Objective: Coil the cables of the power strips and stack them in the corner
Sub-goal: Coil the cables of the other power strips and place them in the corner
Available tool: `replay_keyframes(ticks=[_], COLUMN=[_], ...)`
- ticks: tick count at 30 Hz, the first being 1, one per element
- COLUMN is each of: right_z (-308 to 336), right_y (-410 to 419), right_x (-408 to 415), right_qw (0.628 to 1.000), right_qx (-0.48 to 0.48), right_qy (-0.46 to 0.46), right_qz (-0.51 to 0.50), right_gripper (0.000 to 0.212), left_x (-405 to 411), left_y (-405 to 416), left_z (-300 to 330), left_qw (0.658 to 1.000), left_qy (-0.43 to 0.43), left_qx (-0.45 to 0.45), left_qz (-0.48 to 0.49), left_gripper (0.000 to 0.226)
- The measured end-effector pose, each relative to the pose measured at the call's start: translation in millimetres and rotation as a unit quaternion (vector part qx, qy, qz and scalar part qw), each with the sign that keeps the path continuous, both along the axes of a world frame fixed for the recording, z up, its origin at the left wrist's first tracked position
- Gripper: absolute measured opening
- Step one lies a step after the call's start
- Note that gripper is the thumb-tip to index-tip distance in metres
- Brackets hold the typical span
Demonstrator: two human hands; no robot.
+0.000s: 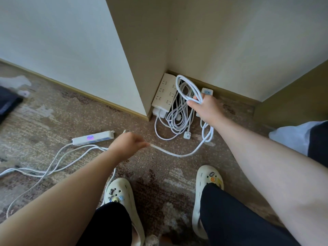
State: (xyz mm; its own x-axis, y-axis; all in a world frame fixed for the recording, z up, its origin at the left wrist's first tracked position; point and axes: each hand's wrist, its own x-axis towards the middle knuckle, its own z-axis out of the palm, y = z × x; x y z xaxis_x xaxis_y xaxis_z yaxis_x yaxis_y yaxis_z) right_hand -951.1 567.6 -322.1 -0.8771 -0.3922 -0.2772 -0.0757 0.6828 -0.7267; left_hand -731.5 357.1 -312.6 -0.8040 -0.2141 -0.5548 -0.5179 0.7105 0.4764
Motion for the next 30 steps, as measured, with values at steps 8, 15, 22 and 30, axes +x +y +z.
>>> replay_keyframes(ticks=[8,15,22,30], right_z=[5.8,-1.9,-3.5,-10.2], right_y=[-17.0,-12.8,-18.1,-18.1], right_x=[8.8,20.6,26.1,26.6], right_qw=[0.98,0.965,0.954,0.962], right_qx=[-0.058,0.017,0.004,-0.045], right_qy=[-0.168,-0.195,-0.231,-0.246], right_qz=[0.091,0.176,0.19,0.11], right_gripper=[0.02,0.023,0.031,0.042], left_x=[-74.2,-74.0,-79.0,-81.9], left_y=[76.6,71.9,73.7,66.6], left_z=[32.8,22.6,24.3,16.4], left_qw=[0.991,0.992,0.976,0.973], left_qy=[0.101,0.069,0.111,0.155], left_qx=[0.059,-0.078,-0.08,-0.01], left_qz=[-0.065,0.067,0.167,0.17], left_gripper=[0.028,0.032,0.041,0.022])
